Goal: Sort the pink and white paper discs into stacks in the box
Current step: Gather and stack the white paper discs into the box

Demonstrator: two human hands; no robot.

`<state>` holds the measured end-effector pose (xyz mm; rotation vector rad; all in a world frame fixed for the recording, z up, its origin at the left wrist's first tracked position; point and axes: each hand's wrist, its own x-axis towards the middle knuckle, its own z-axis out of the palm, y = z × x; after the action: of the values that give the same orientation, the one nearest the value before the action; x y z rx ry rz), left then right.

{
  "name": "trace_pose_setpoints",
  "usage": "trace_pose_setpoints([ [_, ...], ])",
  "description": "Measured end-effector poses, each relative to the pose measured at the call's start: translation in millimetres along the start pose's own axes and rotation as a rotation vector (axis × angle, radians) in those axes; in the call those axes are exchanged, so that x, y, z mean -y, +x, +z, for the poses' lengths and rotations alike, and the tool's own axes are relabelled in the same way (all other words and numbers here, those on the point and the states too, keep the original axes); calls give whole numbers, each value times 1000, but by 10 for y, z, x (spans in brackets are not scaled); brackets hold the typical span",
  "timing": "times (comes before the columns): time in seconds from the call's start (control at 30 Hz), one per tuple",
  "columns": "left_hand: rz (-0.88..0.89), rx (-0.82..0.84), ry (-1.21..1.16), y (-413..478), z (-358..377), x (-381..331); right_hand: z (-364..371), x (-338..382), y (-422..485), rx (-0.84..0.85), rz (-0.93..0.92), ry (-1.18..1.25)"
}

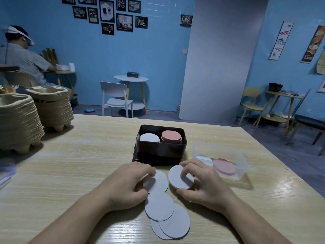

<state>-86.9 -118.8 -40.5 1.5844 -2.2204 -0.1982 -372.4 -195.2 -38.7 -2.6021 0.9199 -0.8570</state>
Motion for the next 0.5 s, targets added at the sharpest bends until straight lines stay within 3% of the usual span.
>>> trace_pose_setpoints([
  [0.27,26,8,-90,39,45,2,29,47,19,32,-14,16],
  [0.5,3,-209,-165,39,25,29,27,56,11,62,6,19],
])
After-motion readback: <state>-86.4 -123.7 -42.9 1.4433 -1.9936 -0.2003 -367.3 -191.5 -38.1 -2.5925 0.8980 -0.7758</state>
